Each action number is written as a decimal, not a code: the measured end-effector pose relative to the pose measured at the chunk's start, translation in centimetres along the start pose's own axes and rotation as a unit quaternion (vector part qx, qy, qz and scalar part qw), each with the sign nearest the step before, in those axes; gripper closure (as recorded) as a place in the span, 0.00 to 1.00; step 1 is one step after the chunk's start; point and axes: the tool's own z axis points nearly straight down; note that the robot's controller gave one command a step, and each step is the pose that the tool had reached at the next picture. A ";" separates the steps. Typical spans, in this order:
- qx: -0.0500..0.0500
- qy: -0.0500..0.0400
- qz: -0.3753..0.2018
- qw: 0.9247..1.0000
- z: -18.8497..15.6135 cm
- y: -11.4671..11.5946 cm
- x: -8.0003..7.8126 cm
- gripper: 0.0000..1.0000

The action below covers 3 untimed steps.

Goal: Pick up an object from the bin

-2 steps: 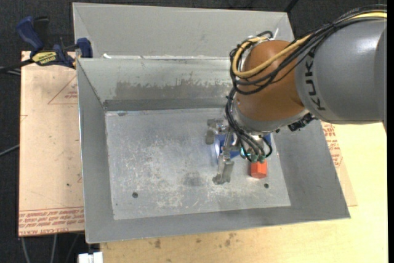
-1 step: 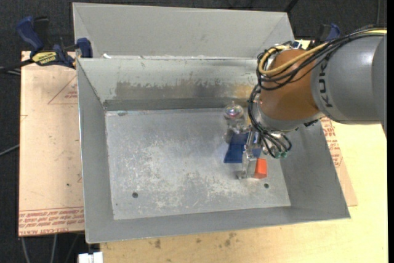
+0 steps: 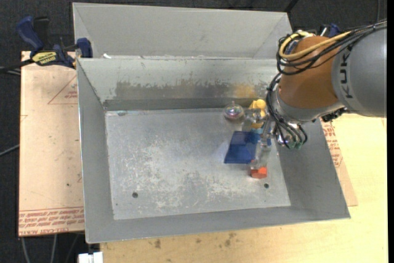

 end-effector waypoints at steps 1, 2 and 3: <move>-0.001 0.001 0.034 0.999 0.1 -0.3 -0.9 0.00; -0.001 0.003 0.056 0.998 3.2 -0.9 -1.7 0.00; -0.001 0.002 0.056 0.998 3.2 -0.8 -1.7 0.00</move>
Offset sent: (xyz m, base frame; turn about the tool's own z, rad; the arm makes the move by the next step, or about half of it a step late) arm 0.0080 -0.0039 -0.0009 0.0686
